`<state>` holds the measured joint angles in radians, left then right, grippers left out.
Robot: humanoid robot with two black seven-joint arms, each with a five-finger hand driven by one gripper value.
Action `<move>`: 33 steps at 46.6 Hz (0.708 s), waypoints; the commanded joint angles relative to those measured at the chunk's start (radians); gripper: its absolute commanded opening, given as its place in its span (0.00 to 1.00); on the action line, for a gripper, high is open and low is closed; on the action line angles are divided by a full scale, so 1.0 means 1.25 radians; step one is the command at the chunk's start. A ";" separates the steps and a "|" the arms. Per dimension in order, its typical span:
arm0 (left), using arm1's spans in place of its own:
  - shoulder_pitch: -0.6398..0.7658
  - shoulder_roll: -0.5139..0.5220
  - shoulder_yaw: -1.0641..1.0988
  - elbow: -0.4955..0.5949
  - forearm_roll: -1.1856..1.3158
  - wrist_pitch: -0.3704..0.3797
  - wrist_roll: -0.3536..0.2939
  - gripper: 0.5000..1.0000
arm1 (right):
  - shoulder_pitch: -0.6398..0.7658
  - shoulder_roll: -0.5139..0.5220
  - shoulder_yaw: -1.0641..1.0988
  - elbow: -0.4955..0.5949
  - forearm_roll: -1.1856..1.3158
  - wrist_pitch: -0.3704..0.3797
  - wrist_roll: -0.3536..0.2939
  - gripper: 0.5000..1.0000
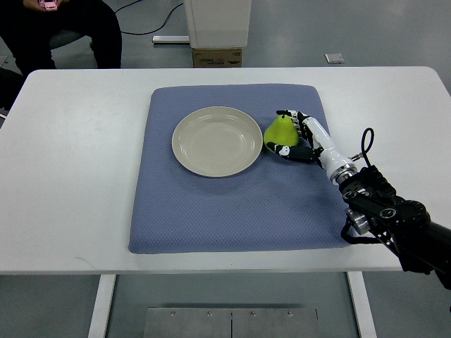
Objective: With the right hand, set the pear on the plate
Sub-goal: 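Lift the pear with the right hand and carry it toward the plate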
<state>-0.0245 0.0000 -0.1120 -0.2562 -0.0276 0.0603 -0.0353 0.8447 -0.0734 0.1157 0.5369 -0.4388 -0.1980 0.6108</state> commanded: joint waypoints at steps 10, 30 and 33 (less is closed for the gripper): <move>0.000 0.000 0.000 0.000 0.000 0.000 0.000 1.00 | 0.032 0.001 0.004 0.009 0.005 0.004 0.000 0.00; 0.000 0.000 0.000 0.000 0.000 0.000 0.000 1.00 | 0.118 0.056 0.004 0.018 0.005 0.012 0.000 0.00; 0.000 0.000 0.000 0.000 0.000 0.001 0.000 1.00 | 0.132 0.059 0.003 0.018 0.005 0.012 0.000 0.00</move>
<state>-0.0247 0.0000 -0.1120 -0.2562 -0.0276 0.0610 -0.0353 0.9959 -0.0025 0.1214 0.5604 -0.4326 -0.1824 0.6109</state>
